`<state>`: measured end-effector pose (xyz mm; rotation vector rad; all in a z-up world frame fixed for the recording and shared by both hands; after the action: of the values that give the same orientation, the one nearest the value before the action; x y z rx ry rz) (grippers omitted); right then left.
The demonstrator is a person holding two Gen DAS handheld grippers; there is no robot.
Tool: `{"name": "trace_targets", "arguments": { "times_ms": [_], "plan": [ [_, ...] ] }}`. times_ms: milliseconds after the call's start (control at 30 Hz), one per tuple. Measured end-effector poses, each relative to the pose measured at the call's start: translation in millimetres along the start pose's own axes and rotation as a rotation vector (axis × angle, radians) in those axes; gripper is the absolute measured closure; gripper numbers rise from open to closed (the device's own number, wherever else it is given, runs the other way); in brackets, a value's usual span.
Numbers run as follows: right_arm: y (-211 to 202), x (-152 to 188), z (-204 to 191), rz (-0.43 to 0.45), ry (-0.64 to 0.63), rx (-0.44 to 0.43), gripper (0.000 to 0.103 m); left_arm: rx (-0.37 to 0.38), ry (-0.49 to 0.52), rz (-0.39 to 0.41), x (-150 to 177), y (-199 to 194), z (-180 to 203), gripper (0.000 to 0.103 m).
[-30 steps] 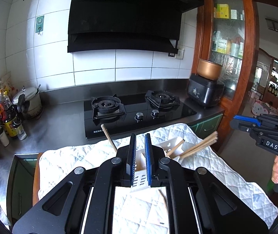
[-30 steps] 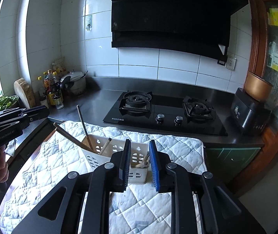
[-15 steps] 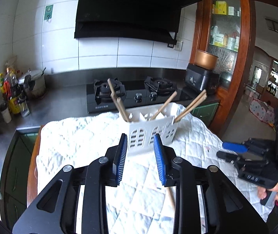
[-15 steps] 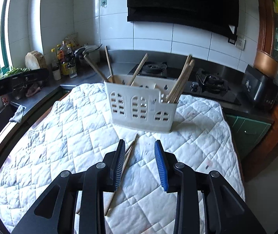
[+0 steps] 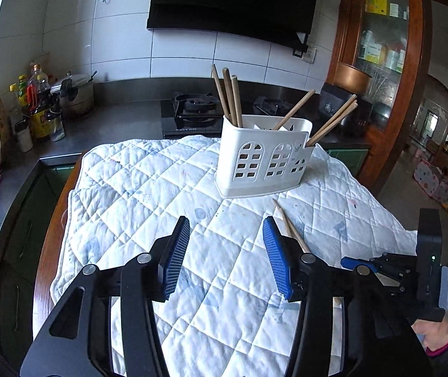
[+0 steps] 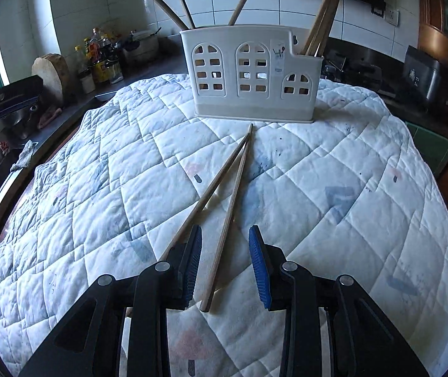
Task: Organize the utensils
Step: 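Lower the right tool onto a chopstick and close on it while the left tool hovers open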
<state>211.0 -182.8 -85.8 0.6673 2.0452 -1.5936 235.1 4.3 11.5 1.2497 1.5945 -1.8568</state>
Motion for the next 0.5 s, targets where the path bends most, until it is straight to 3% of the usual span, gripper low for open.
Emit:
{"name": "trace_targets", "arguments": {
  "times_ms": [500],
  "plan": [
    [26,9,0,-0.056,0.089,0.014,0.087,-0.011,-0.027,-0.022,28,-2,4,0.054]
  ]
}}
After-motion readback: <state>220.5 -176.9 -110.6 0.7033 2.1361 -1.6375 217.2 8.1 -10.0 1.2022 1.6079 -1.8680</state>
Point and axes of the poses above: each gripper's, at about its wrist camera, not at the fingertips, and y roughly the way its jaws point, z to its right, x to its underside, the point moved 4 cm from there along y, roughly the way its jaws point, and after that the axes turned 13 degrees about y, right-handed, at the moved point
